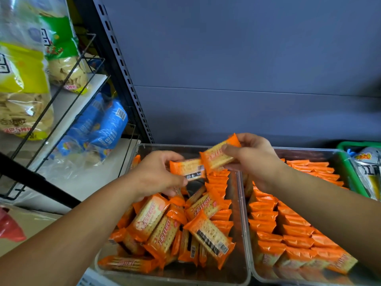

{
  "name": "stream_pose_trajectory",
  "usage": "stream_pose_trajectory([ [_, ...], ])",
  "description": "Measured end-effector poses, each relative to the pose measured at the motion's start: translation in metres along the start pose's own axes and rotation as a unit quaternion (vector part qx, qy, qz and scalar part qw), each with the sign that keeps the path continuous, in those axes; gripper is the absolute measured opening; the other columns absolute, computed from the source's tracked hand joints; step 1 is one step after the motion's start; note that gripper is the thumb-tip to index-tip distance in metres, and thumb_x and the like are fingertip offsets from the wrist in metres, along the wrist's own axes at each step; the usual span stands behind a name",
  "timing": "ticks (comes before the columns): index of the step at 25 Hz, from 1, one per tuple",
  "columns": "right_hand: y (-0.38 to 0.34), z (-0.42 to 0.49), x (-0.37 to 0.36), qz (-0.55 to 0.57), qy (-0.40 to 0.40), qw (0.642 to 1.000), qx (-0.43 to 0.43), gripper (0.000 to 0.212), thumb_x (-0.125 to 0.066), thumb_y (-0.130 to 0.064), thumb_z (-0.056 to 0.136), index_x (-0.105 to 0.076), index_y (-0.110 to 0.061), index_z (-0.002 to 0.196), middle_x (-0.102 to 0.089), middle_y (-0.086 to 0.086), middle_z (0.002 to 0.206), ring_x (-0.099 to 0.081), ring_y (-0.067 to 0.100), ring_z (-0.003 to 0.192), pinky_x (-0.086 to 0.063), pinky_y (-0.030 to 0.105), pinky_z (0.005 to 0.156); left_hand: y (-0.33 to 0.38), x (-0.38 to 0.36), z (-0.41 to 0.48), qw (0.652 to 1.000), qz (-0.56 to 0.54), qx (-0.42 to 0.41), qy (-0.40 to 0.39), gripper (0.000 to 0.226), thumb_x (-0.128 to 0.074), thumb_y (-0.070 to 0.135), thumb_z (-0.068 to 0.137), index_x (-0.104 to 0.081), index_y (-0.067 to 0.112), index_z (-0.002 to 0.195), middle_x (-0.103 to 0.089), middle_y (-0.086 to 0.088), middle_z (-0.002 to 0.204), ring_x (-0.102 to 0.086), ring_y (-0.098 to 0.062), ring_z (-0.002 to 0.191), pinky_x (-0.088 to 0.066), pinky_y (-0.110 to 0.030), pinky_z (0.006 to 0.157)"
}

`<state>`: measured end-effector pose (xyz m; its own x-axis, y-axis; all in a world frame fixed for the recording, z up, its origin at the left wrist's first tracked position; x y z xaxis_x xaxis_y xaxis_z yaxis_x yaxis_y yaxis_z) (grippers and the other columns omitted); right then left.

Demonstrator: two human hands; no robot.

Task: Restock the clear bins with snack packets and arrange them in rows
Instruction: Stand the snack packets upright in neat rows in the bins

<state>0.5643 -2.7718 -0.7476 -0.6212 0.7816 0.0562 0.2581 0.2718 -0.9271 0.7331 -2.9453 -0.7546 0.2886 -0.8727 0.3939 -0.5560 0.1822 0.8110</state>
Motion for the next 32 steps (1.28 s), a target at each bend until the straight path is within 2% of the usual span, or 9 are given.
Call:
stream_pose_trajectory([
  [3,0.003,0.001,0.001,0.007,-0.01,0.999,-0.033,0.022,-0.074,-0.011,0.096,-0.066,-0.008,0.116,-0.08,0.012,0.1,-0.08,0.022,0.087,-0.065,0.036,0.076,0.005,0.006,0.005,0.979,-0.007,-0.142,0.145,0.043,-0.082,0.01,0.084,-0.076,0.036,0.117,-0.073,0.007,0.11,-0.075,-0.016,0.094,-0.063,-0.046,0.088],
  [5,0.004,0.0,-0.004,0.077,-0.042,0.993,-0.074,0.024,-0.067,-0.017,0.101,-0.063,-0.006,0.122,-0.08,0.014,0.102,-0.079,0.027,0.091,-0.064,0.039,0.077,0.014,-0.007,0.001,0.968,0.003,-0.219,0.125,0.051,-0.081,0.004,0.086,-0.075,0.036,0.125,-0.063,0.016,0.124,-0.065,-0.007,0.115,-0.056,-0.031,0.1],
  [9,0.001,0.001,-0.003,0.147,-0.045,0.984,-0.092,0.026,-0.054,-0.023,0.109,-0.059,-0.006,0.127,-0.079,0.016,0.105,-0.078,0.032,0.095,-0.064,0.045,0.081,0.016,-0.031,-0.007,0.982,0.002,-0.185,-0.021,0.068,-0.09,0.003,0.077,-0.068,0.024,0.138,-0.048,0.02,0.141,-0.064,0.0,0.116,-0.057,-0.018,0.085],
  [12,0.0,0.001,-0.002,0.128,-0.064,0.986,-0.084,0.025,-0.051,-0.024,0.11,-0.061,-0.009,0.127,-0.079,0.015,0.107,-0.078,0.033,0.097,-0.063,0.049,0.084,0.019,-0.026,-0.005,0.979,-0.003,-0.198,0.047,0.051,-0.091,0.012,0.078,-0.075,0.032,0.123,-0.059,0.018,0.133,-0.064,0.002,0.113,-0.057,-0.021,0.087],
  [17,-0.001,0.001,-0.005,0.086,-0.075,0.992,-0.055,0.027,-0.052,-0.029,0.109,-0.063,-0.011,0.127,-0.079,0.011,0.11,-0.078,0.03,0.099,-0.061,0.049,0.091,0.02,-0.022,0.001,0.981,-0.058,-0.175,0.066,0.065,-0.091,0.004,0.075,-0.063,0.029,0.128,-0.073,0.01,0.117,-0.072,-0.005,0.105,-0.06,-0.026,0.088],
  [22,-0.008,0.002,0.007,0.031,-0.009,0.999,-0.011,0.031,-0.07,-0.027,0.099,-0.06,-0.013,0.124,-0.079,0.014,0.1,-0.079,0.028,0.084,-0.065,0.037,0.075,0.02,0.005,0.001,0.977,-0.097,-0.151,0.116,0.043,-0.085,-0.004,0.078,-0.077,0.026,0.107,-0.078,-0.002,0.101,-0.075,-0.023,0.095,-0.063,-0.033,0.08],
  [24,-0.01,0.003,0.013,0.005,-0.01,1.0,-0.01,0.035,-0.076,-0.029,0.094,-0.061,-0.01,0.12,-0.079,0.017,0.099,-0.079,0.028,0.082,-0.064,0.038,0.072,0.027,0.017,-0.006,0.978,-0.091,-0.162,0.091,0.046,-0.079,-0.003,0.084,-0.077,0.03,0.115,-0.078,-0.004,0.103,-0.075,-0.026,0.095,-0.064,-0.039,0.083],
  [27,-0.012,0.0,0.01,-0.029,-0.046,0.999,0.0,0.029,-0.074,-0.029,0.095,-0.067,-0.008,0.115,-0.079,0.017,0.099,-0.079,0.028,0.083,-0.065,0.04,0.075,0.036,0.007,-0.012,0.982,-0.053,-0.182,0.028,0.061,-0.085,0.0,0.082,-0.066,0.03,0.131,-0.077,0.003,0.109,-0.076,-0.016,0.095,-0.062,-0.03,0.082],
  [32,-0.016,-0.008,-0.016,-0.088,-0.148,0.985,0.031,0.042,-0.056,-0.046,0.103,-0.072,-0.007,0.11,-0.078,0.019,0.1,-0.078,0.029,0.09,-0.064,0.041,0.085,0.044,-0.009,-0.001,0.969,-0.034,-0.225,0.097,0.051,-0.094,0.004,0.07,-0.07,0.027,0.108,-0.075,0.006,0.098,-0.075,-0.01,0.086,-0.06,-0.025,0.075],
])
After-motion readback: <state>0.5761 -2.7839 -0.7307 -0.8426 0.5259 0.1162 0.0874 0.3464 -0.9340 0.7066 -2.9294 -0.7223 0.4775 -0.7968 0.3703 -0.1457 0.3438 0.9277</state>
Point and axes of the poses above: each hand's wrist, its own z-axis towards the middle knuckle, its own x-axis out of the back of the hand, y = z × x, the point moved 3 cm from there along z, towards the middle knuckle
